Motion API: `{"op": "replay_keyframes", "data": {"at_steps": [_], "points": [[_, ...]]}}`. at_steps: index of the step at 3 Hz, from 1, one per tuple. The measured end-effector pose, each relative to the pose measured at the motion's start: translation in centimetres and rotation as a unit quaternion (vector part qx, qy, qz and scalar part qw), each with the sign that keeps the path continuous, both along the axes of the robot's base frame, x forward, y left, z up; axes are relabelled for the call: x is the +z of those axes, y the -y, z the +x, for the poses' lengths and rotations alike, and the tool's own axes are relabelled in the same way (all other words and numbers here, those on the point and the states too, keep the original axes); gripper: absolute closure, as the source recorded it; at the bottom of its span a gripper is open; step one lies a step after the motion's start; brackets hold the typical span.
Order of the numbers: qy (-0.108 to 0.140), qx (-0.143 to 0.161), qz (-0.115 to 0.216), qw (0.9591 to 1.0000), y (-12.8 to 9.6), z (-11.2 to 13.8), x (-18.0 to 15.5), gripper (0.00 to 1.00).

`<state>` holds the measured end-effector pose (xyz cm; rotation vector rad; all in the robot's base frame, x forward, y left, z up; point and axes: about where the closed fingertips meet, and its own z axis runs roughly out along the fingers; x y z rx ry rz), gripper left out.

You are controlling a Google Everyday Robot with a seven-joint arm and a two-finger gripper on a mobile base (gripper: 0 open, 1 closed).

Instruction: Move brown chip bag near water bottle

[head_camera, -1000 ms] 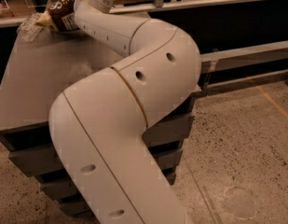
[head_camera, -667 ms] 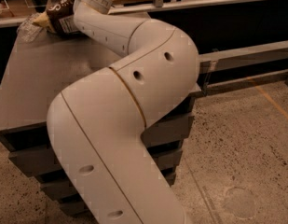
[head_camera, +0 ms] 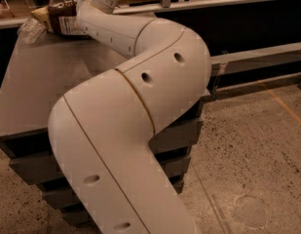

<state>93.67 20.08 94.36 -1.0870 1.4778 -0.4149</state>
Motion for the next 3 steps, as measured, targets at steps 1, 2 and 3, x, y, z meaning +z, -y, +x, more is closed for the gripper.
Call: {"op": "replay_keyframes", "data": {"at_steps": [1,2,3], "points": [[0.005,-0.006,-0.004,1.0,2.4,-0.8,1.4,0.0],[0.009,-0.028,-0.015,0.9994,7.7,-2.2,3.7,0.0],[0.011,-0.072,-0.011,0.9973,14.4,-3.6,6.4,0.0]]}}
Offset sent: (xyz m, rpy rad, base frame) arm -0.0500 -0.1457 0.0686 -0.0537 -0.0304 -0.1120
